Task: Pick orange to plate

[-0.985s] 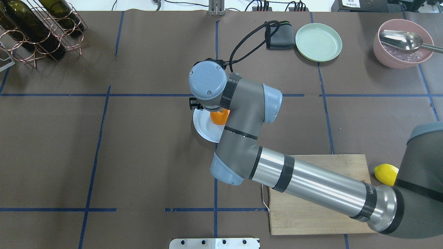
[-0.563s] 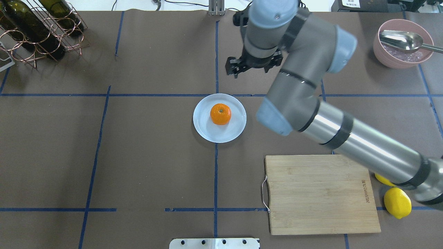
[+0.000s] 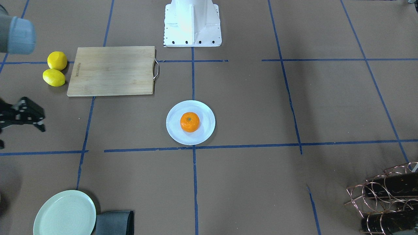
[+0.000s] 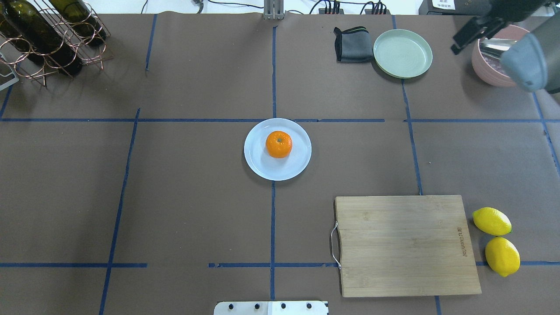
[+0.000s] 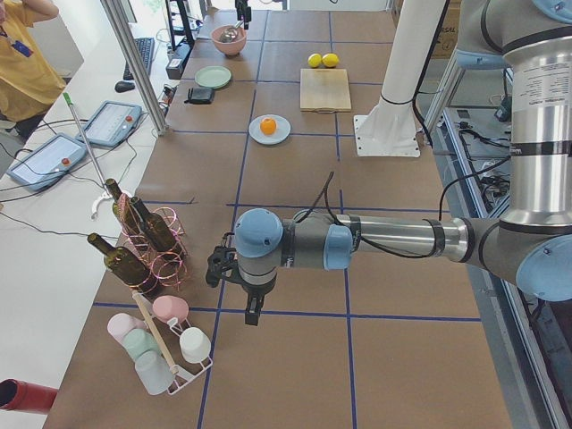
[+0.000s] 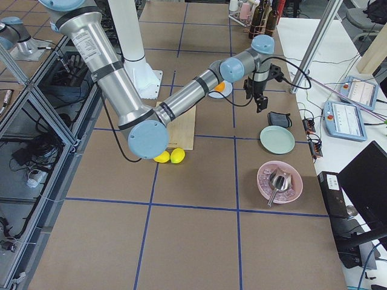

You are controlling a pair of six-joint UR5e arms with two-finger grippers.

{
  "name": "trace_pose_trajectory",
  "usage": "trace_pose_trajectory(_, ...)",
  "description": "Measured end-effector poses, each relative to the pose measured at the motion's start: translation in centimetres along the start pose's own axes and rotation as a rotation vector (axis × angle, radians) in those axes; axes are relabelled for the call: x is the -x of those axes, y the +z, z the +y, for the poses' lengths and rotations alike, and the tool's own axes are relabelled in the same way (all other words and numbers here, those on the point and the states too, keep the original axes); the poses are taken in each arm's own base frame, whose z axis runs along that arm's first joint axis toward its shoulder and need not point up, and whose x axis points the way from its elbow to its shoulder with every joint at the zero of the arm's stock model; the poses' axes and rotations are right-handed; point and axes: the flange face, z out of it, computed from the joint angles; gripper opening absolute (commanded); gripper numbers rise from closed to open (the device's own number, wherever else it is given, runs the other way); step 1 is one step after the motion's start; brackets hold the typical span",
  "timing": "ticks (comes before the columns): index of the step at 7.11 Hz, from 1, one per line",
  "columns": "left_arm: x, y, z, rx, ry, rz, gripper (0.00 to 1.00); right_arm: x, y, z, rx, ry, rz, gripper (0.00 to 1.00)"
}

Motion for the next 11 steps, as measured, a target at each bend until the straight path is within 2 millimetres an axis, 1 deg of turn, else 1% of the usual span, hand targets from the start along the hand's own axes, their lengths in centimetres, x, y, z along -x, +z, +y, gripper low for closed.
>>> trace_pose_trajectory(1, -0.4, -0.4, -0.1, -0.009, 0.010, -0.002, 1.00, -6.8, 0.0, 3.9, 0.028, 0.004, 0.022, 1.00)
trace_pose_trajectory(2, -0.7, -0.7, -0.2, -0.019, 0.023, -0.004, 1.00, -12.2, 0.9, 8.6, 0.062, 0.042, 0.035, 1.00)
trace_pose_trajectory(3, -0.9, -0.9, -0.2, -0.027, 0.031, -0.006, 1.00, -16.1, 2.7, 14.4, 0.096, 0.094, 0.039, 1.00)
trace_pose_trajectory(4, -1.0, -1.0, -0.2, -0.029, 0.034, -0.006, 1.00, -18.5, 4.9, 20.2, 0.113, 0.127, 0.042, 1.00)
trace_pose_trajectory(5, -0.9, -1.0, -0.1, -0.028, 0.032, -0.006, 1.00, -19.9, 6.7, 24.9, 0.113, 0.141, 0.045, 1.00)
trace_pose_trajectory(6, -0.8, -0.9, 0.1, -0.025, 0.029, -0.006, 1.00, -20.6, 7.5, 28.1, 0.104, 0.148, 0.047, 1.00)
trace_pose_trajectory(7, -0.7, -0.7, 0.4, -0.021, 0.025, -0.005, 1.00, -21.0, 7.9, 29.8, 0.096, 0.155, 0.043, 1.00)
trace_pose_trajectory(8, -0.6, -0.5, 0.5, -0.018, 0.022, -0.005, 1.00, -21.1, 8.1, 30.6, 0.093, 0.161, 0.029, 1.00)
trace_pose_trajectory(10, -0.6, -0.4, 0.7, -0.015, 0.021, -0.004, 1.00, -22.0, 9.7, 32.0, 0.115, 0.194, -0.010, 1.00)
trace_pose_trajectory(11, -0.6, -0.4, 0.6, -0.015, 0.021, -0.004, 1.00, -22.3, 10.2, 32.4, 0.121, 0.204, -0.025, 1.00)
